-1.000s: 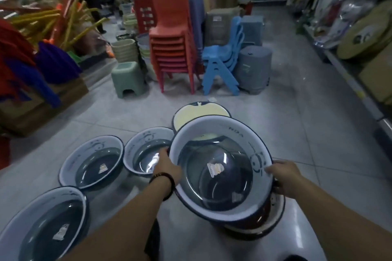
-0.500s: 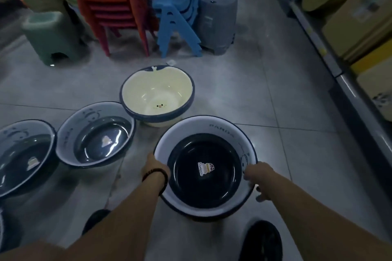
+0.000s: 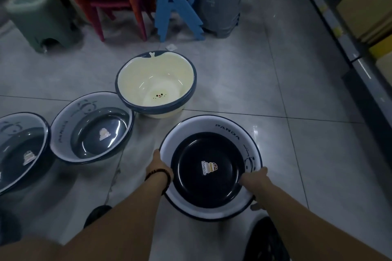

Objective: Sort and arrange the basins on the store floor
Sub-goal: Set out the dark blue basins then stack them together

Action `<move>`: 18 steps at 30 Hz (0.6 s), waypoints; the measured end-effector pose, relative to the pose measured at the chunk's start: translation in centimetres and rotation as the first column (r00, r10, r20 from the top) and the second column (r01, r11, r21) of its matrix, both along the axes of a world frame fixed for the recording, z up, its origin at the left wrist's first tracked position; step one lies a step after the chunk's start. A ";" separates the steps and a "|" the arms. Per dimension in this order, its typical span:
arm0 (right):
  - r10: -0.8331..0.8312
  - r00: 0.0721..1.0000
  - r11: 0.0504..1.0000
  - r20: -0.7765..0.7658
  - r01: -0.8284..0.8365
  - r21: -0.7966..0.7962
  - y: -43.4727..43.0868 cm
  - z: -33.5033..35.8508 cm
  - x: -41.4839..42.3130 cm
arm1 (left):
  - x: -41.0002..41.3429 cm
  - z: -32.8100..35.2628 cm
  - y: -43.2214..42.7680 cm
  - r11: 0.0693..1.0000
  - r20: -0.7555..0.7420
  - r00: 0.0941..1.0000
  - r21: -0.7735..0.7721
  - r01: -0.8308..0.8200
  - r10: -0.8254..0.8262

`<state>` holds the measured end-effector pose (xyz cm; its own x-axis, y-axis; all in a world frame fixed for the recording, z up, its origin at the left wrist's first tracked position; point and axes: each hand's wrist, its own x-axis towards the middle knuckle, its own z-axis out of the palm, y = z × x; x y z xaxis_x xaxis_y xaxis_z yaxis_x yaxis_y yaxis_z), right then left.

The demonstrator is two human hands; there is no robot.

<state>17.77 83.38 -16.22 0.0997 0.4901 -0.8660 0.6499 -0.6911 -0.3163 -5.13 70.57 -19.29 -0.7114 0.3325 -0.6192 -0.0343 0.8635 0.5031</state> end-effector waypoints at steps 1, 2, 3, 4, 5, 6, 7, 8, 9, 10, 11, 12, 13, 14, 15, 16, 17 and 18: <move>0.013 1.000 1.000 0.019 -0.013 -0.004 0.0 0.0 -0.1 | -0.3 0.1 0.0 1.000 0.004 1.000 0.016 0.013 -0.013; 0.016 0.999 1.000 0.028 -0.016 -0.005 0.0 0.0 -0.1 | -0.5 0.1 -0.1 0.999 -0.005 0.999 0.019 0.034 -0.034; 0.008 1.000 1.000 0.022 -0.008 -0.004 0.0 -0.1 -0.1 | -0.6 0.1 -0.1 0.998 -0.007 0.999 0.033 0.044 -0.044; 0.001 1.000 1.000 0.020 -0.001 0.001 -0.1 -0.3 -0.1 | -0.8 -0.1 -0.2 0.998 -0.009 0.999 0.043 0.046 -0.045; 0.007 1.000 1.000 0.021 -0.008 0.010 -0.1 -0.5 0.1 | -0.8 -0.1 -0.4 0.998 -0.022 0.998 0.047 0.051 -0.050; 0.023 0.999 1.000 0.029 -0.024 0.018 -0.3 -0.6 0.0 | -0.9 -0.1 -0.5 0.997 -0.036 0.998 0.040 0.061 -0.059; 0.057 0.997 0.997 0.060 -0.060 0.040 -0.4 -0.8 -0.1 | -1.1 0.0 -0.6 0.997 -0.045 0.997 0.036 0.071 -0.070; 0.108 0.986 0.990 0.124 -0.118 0.074 -0.5 -0.8 -0.3 | -1.5 0.2 -0.7 0.997 -0.023 0.997 0.023 0.077 -0.077; 0.159 0.966 0.976 0.204 -0.184 0.112 -0.6 -0.4 -0.8 | -2.0 0.7 -0.7 0.997 0.022 0.997 0.002 0.079 -0.079; 0.209 0.936 0.952 0.284 -0.261 0.159 -0.8 0.1 -1.4 | -2.8 1.5 -0.9 0.994 0.055 0.994 -0.054 0.093 -0.090; 0.263 0.899 0.904 0.350 -0.357 0.235 -1.3 0.9 -2.3 | -4.0 2.1 -1.0 0.987 0.055 0.992 -0.106 0.123 -0.118; 0.311 0.869 0.837 0.385 -0.442 0.322 -1.9 1.5 -3.2 | -5.3 3.0 -1.3 0.972 0.027 0.985 -0.159 0.172 -0.170; 0.354 0.854 0.777 0.382 -0.496 0.389 -2.5 2.1 -4.6 | -6.9 3.4 -1.6 0.954 -0.021 0.972 -0.199 0.226 -0.235; 0.388 0.852 0.742 0.352 -0.515 0.429 -3.1 2.9 -6.4 | -8.3 4.1 -2.0 0.929 -0.079 0.951 -0.252 0.270 -0.298; 0.395 0.882 0.761 0.257 -0.471 0.446 -3.8 3.8 -8.3 | -10.1 4.0 -2.5 0.904 -0.135 0.925 -0.302 0.303 -0.355; 0.353 0.930 0.831 0.103 -0.362 0.423 -4.7 4.5 -10.6 | -11.4 4.2 -3.3 0.879 -0.166 0.904 -0.357 0.317 -0.394; 0.293 0.954 0.898 -0.055 -0.255 0.359 -5.6 4.8 -12.7 | -12.9 3.7 -4.2 0.860 -0.204 0.884 -0.400 0.317 -0.421; 0.250 0.952 0.938 -0.180 -0.191 0.290 -6.8 4.9 -14.8 | -14.0 3.2 -5.1 0.845 -0.227 0.875 -0.445 0.297 -0.428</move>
